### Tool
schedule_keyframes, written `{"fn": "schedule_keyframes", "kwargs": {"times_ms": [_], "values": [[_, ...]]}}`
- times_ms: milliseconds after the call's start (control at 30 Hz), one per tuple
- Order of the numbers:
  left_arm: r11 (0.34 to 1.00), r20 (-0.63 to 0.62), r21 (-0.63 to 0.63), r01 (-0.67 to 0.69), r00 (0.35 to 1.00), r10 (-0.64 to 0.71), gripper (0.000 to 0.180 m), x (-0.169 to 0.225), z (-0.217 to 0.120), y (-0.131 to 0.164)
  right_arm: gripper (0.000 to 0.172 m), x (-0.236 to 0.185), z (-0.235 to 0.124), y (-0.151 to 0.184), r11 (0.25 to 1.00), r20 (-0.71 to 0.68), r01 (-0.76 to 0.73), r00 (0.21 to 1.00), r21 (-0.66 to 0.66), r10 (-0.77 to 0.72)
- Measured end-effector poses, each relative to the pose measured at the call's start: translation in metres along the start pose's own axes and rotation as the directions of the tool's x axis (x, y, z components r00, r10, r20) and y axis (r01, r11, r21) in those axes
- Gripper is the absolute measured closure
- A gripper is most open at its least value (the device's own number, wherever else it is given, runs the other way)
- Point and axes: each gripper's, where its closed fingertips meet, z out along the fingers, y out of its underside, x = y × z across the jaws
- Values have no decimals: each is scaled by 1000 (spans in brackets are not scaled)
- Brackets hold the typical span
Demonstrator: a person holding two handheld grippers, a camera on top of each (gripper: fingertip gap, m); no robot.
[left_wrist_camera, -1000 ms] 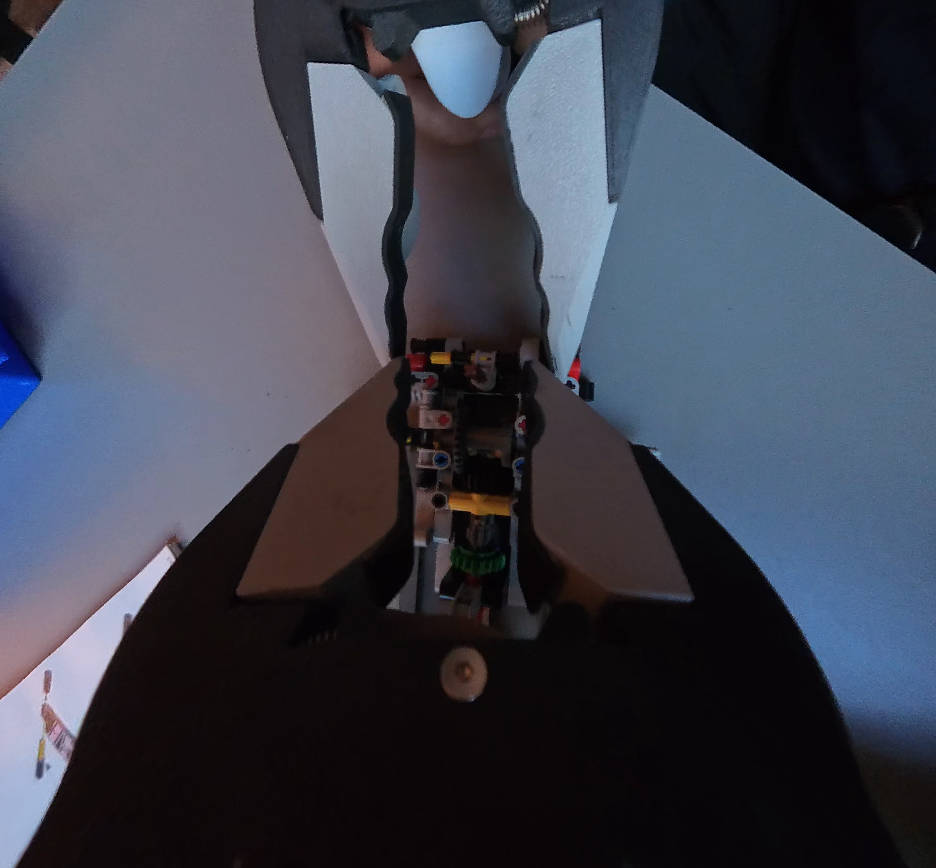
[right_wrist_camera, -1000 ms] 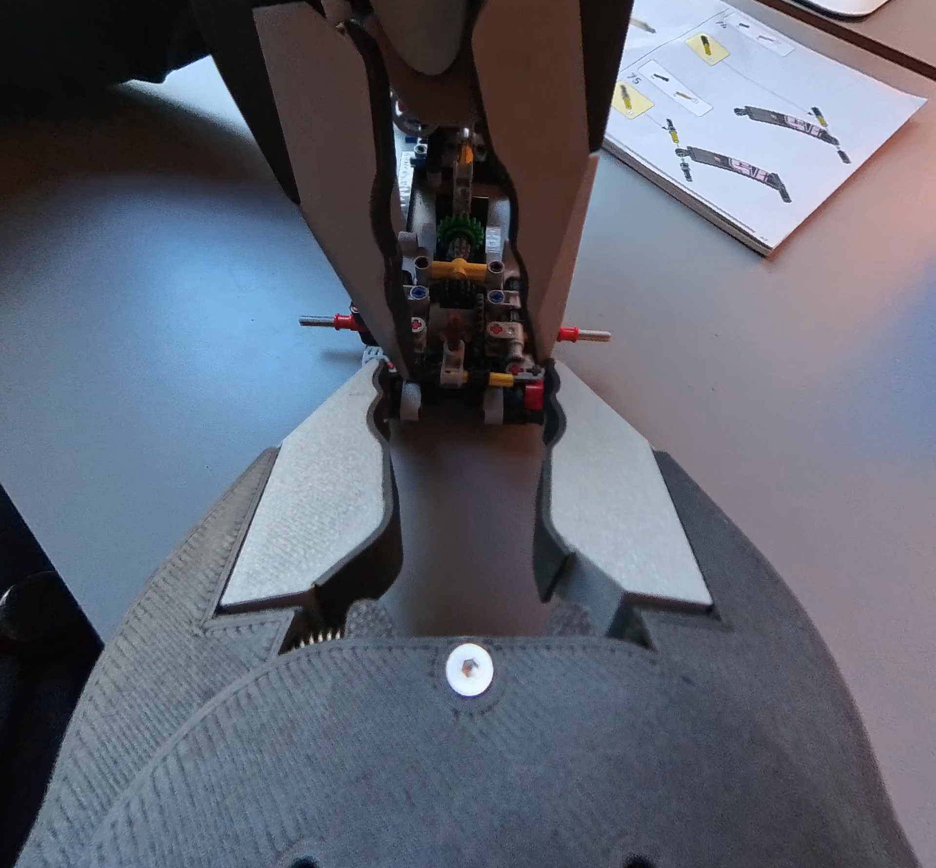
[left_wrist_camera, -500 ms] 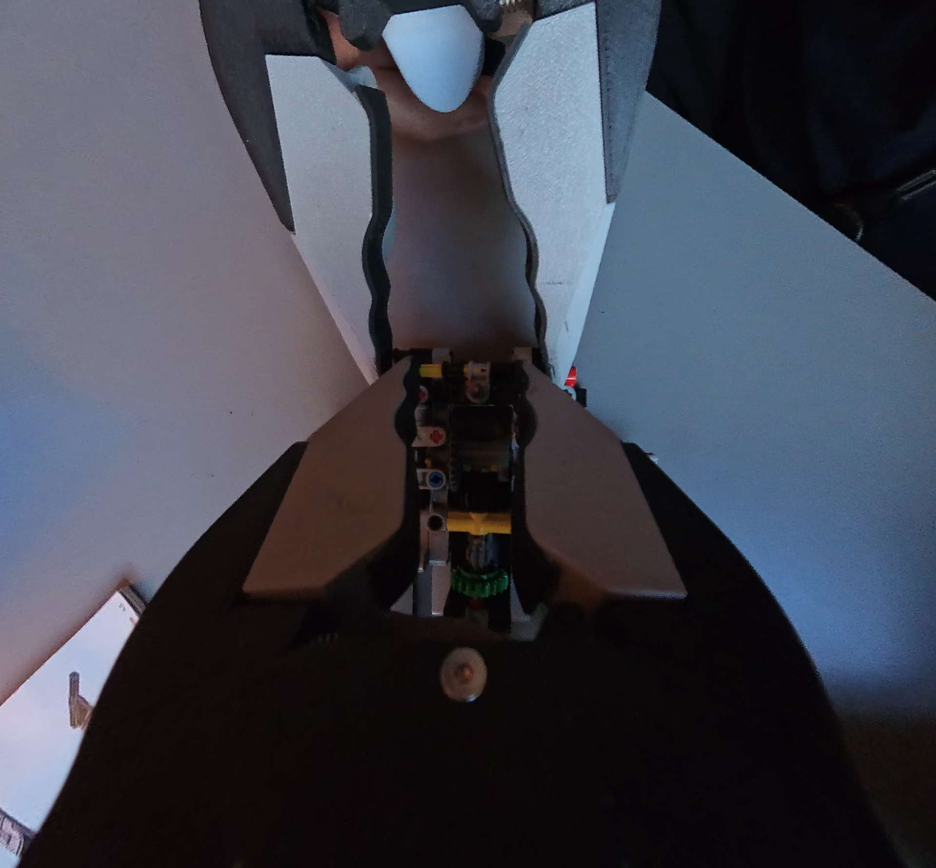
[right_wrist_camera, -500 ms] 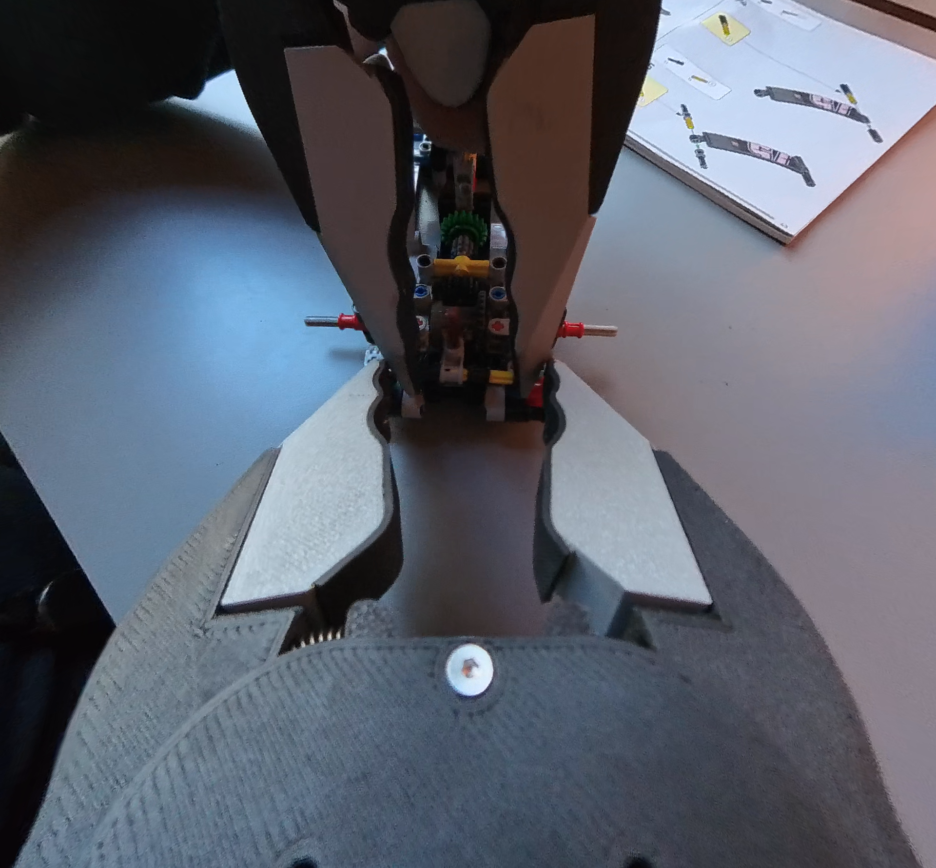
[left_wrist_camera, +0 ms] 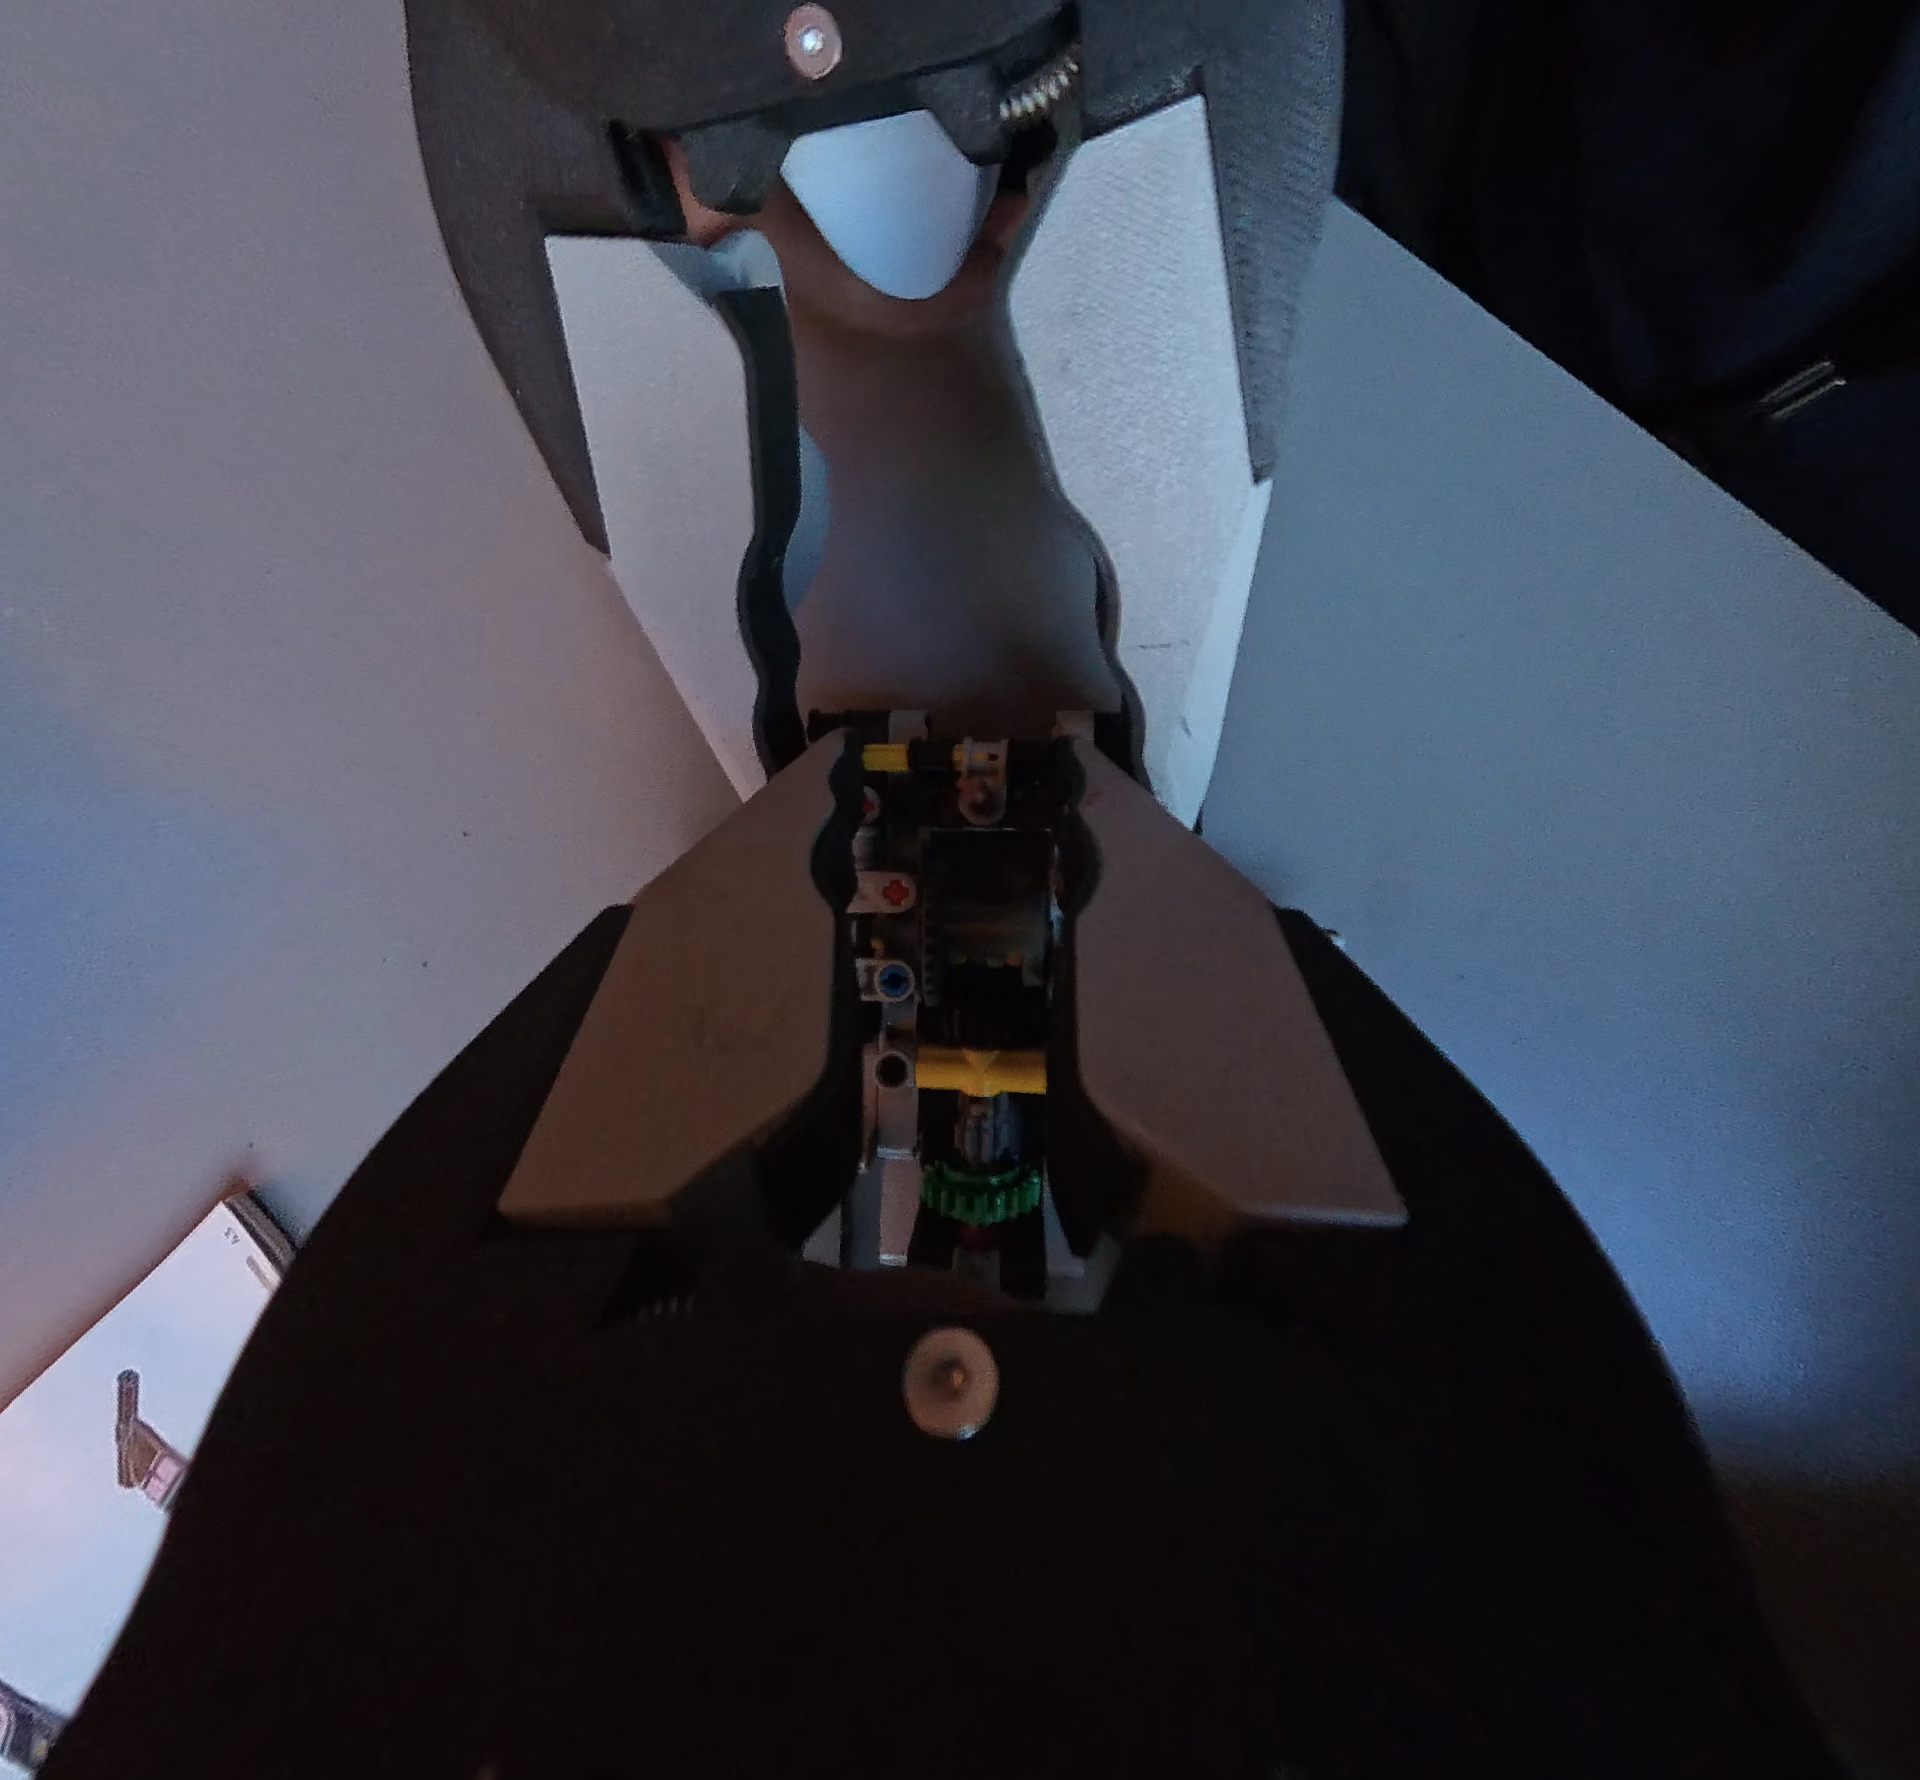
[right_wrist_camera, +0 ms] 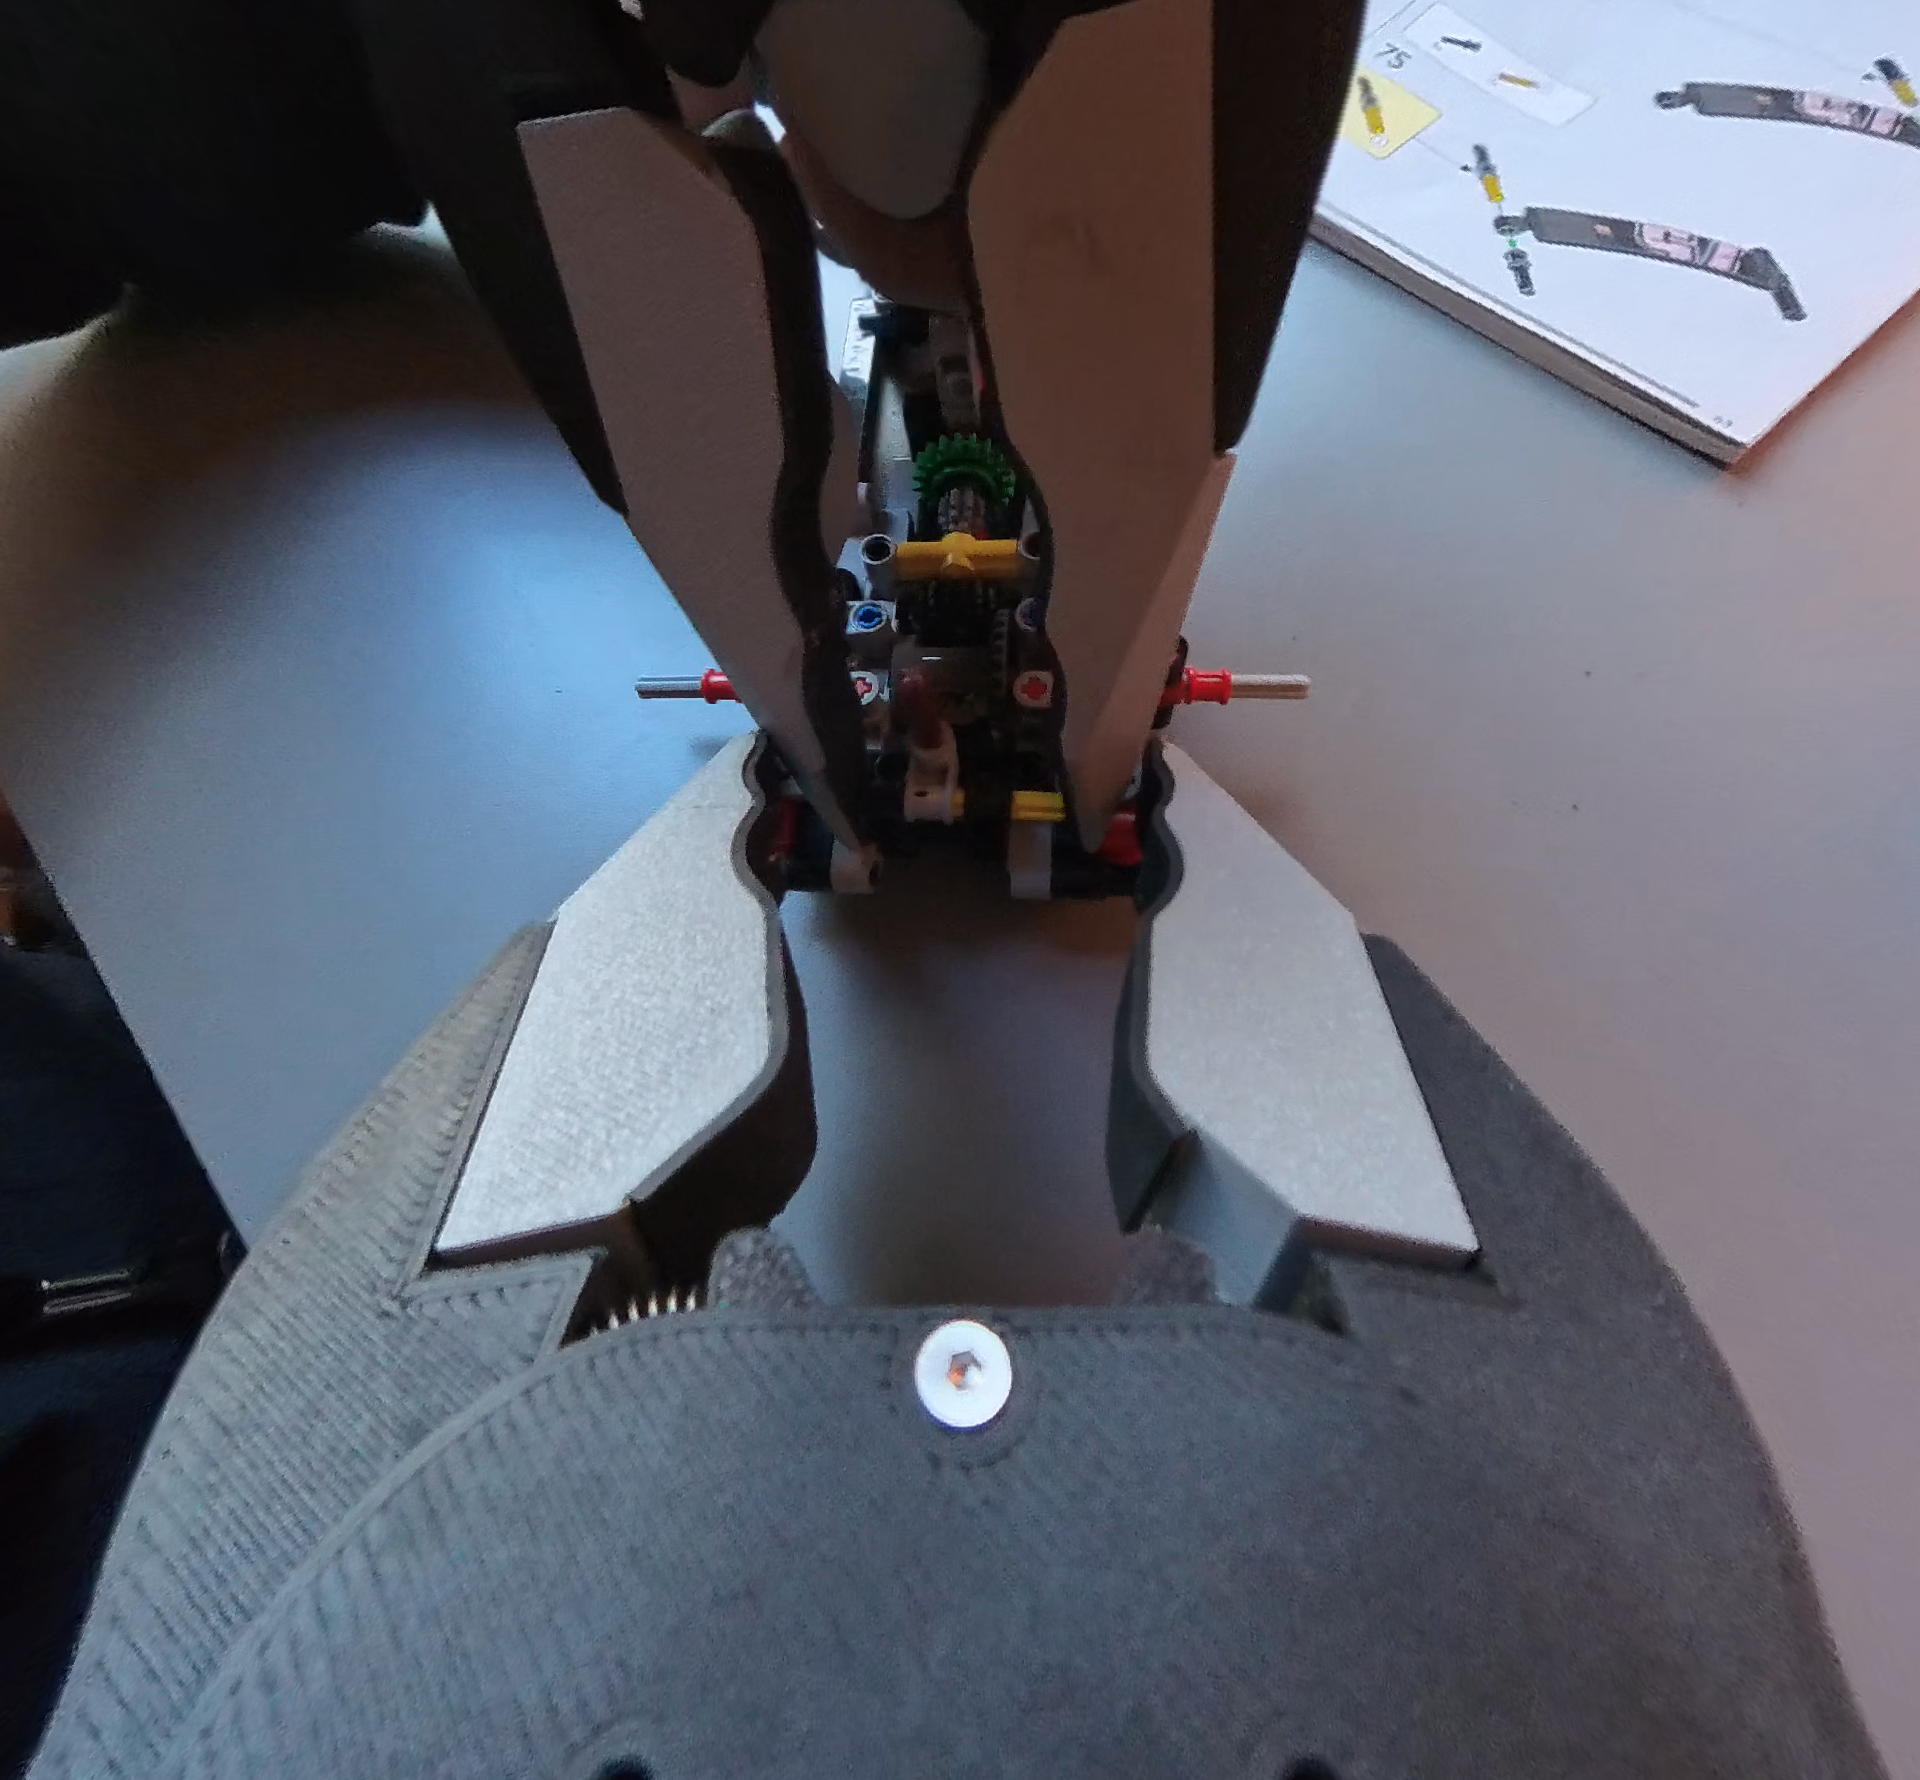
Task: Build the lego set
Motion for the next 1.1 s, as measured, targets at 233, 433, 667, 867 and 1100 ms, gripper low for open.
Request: {"fn": "schedule_keyframes", "kwargs": {"times_ms": [233,433,667,867,1100], "values": [[999,-4,1,35,999,-35,147,1,0,-2,107,-2,-3,-1,999,9,36,999,0,-36],[995,-30,43,88,996,-87,147,3,-8,-10,108,-5,-9,-8,998,104,12,994,65,-19],[998,-11,-2,63,998,-63,147,3,2,-3,113,-1,-11,1,992,24,120,992,29,-121],[998,4,-8,61,998,-61,147,1,2,-3,114,1,-11,2,993,13,114,993,27,-114],[995,6,-8,100,995,-100,148,1,2,-2,116,-1,-11,3,994,29,112,993,13,-112]]}}
